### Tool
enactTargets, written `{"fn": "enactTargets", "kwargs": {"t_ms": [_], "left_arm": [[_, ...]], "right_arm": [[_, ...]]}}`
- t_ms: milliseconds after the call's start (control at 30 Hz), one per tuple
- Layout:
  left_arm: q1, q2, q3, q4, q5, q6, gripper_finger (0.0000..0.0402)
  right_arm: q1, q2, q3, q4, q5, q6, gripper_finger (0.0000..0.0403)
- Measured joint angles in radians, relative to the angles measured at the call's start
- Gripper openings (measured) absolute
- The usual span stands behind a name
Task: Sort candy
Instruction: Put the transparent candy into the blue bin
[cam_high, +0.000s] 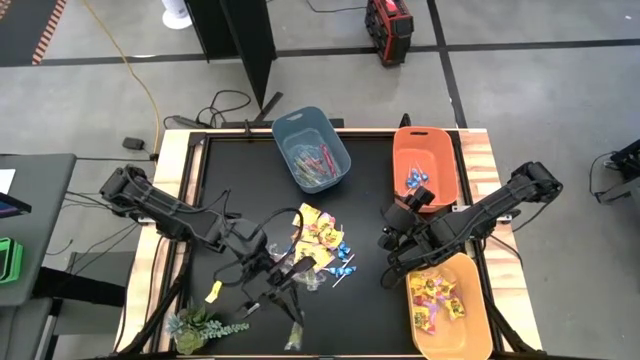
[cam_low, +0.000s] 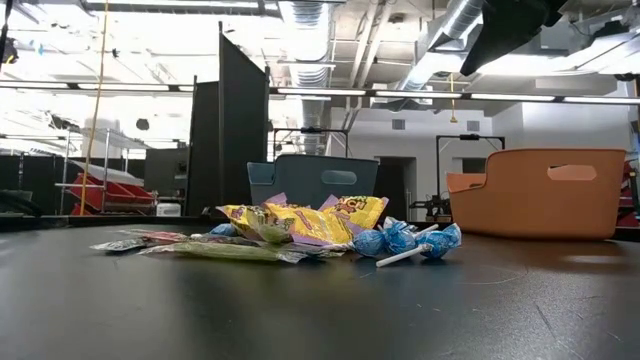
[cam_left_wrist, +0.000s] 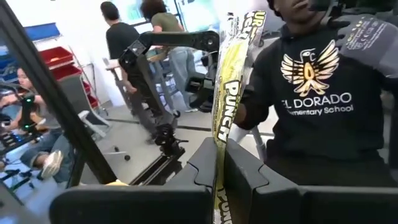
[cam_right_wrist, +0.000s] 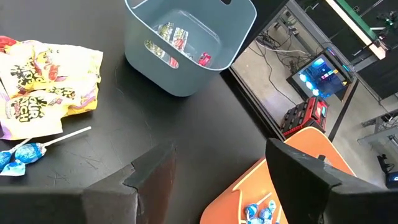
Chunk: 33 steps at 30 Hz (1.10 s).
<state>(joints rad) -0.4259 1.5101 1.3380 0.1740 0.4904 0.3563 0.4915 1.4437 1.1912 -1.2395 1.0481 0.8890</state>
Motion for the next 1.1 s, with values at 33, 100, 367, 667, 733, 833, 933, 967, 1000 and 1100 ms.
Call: {"fn": "enactTargets", "kwargs": {"t_ms": [33,100,367,667,733,833,933,967,1000,1100], "left_arm": [[0.0,0.0,0.0,-0.001,0.001,0.0,0.0009],[0.0,0.0,0.0,-0.003,0.0,-0.002,0.0009],[0.039,0.001,0.001,-0.16,-0.74,-0.072,0.0009],[0.358,0.031,0.001,-0.524,-1.185,-0.43,0.0011],[0.434,0.036,0.001,-0.568,-1.158,-0.447,0.0011],[0.543,0.054,0.002,-0.583,-1.081,-0.469,0.0011],[0.637,0.077,0.001,-0.59,-0.997,-0.491,0.0012],[0.663,0.082,0.001,-0.602,-0.975,-0.498,0.0013],[0.686,0.089,0.001,-0.62,-0.956,-0.5,0.0016],[0.732,0.115,0.001,-0.652,-0.934,-0.503,0.0042]], "right_arm": [[0.0,0.0,0.0,0.0,0.0,0.0,0.0264],[0.0,0.0,0.0,0.0,0.0,0.0,0.0264],[0.0,0.0,0.0,0.0,0.0,0.0,0.0264],[-0.016,0.0,0.0,0.006,0.0,-0.008,0.0264],[-0.021,0.0,0.0,0.006,0.0,-0.008,0.0264],[-0.025,0.0,0.0,0.006,0.0,-0.009,0.0264],[-0.024,0.0,0.0,0.006,0.0,-0.009,0.0264],[-0.023,0.0,0.0,0.006,0.0,-0.01,0.0264],[-0.021,0.0,0.0,0.006,0.0,-0.01,0.0264],[-0.02,0.0,0.0,0.006,0.0,-0.011,0.0264]]}}
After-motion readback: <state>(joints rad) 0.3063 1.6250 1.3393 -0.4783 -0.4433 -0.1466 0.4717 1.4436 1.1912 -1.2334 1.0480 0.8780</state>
